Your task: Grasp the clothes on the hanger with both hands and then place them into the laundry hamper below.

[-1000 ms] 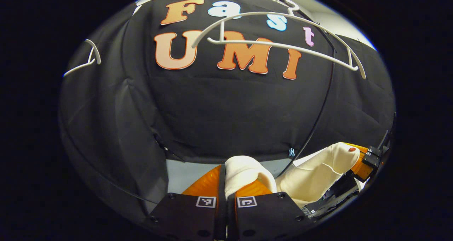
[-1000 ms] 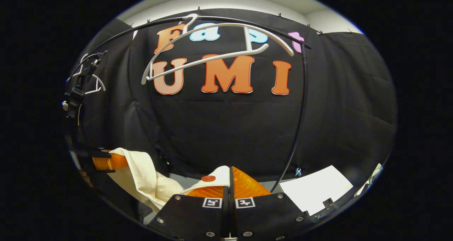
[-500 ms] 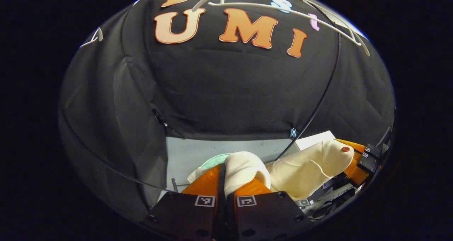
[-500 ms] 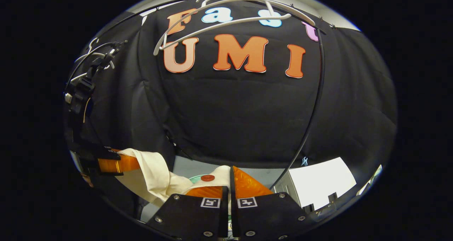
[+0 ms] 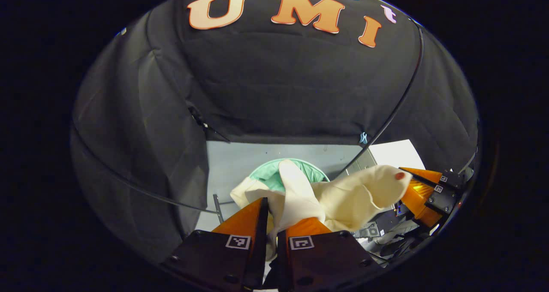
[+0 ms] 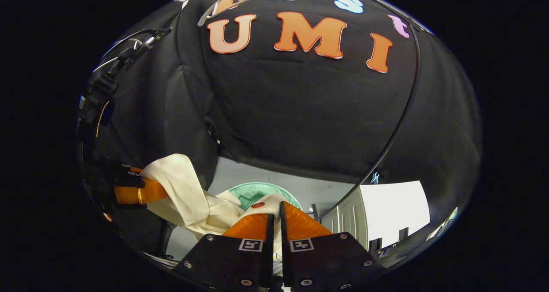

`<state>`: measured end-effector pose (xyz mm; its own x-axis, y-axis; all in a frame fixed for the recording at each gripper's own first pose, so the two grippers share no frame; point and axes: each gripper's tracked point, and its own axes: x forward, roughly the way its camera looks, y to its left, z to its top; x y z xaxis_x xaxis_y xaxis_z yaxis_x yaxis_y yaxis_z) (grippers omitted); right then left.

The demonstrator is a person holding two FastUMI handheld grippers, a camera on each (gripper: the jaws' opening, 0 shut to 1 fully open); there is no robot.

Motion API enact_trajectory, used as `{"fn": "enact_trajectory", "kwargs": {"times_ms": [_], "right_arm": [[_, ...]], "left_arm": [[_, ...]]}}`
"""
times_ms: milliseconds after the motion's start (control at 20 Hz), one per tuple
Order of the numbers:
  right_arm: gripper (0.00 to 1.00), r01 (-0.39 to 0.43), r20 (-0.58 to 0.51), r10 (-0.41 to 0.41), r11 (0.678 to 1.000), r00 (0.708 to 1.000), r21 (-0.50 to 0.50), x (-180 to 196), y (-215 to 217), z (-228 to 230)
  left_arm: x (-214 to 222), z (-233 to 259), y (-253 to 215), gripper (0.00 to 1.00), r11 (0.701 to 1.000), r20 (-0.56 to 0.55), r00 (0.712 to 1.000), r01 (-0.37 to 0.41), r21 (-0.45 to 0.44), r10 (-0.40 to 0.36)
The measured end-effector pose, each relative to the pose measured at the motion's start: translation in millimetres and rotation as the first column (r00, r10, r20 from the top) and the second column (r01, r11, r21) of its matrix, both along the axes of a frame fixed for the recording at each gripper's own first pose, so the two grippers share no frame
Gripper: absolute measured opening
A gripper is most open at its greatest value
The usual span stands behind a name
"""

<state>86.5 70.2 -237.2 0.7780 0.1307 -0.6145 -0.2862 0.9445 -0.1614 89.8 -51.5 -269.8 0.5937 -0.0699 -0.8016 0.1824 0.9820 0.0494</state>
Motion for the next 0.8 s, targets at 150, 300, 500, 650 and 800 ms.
{"fn": "enact_trajectory", "kwargs": {"times_ms": [150, 300, 500, 650, 800], "right_arm": [[0.19, -0.003, -0.034, 0.002, 1.000, 0.999, -0.011, -2.1, -1.2, -10.1], [0.43, 0.004, -0.029, -0.004, 1.000, 1.000, -0.007, -3.4, -1.5, -9.8], [0.68, 0.030, -0.007, -0.030, 1.000, 1.000, -0.008, -0.7, -8.9, -3.7], [0.85, 0.053, 0.028, -0.053, 0.999, 0.998, 0.001, 2.5, -15.2, 6.6], [0.94, 0.068, 0.050, -0.069, 0.998, 0.996, 0.009, 0.6, -20.9, 14.8]], "left_arm": [[-12.4, -17.1, 5.4, 0.30, 1.000, -0.051, 0.999, -0.012, -0.004, 0.011], [-20.2, -25.9, 11.8, 0.53, 1.000, -0.081, 0.996, -0.023, 0.007, 0.024], [-9.3, -4.2, 8.4, 0.88, 0.999, -0.024, 0.999, -0.024, -0.023, 0.023], [-6.8, 7.9, 14.6, 0.98, 1.000, 0.019, 1.000, -0.012, 0.006, 0.012], [-7.8, 18.7, 17.8, 0.98, 1.000, 0.031, 0.999, -0.010, 0.004, 0.010]]}}
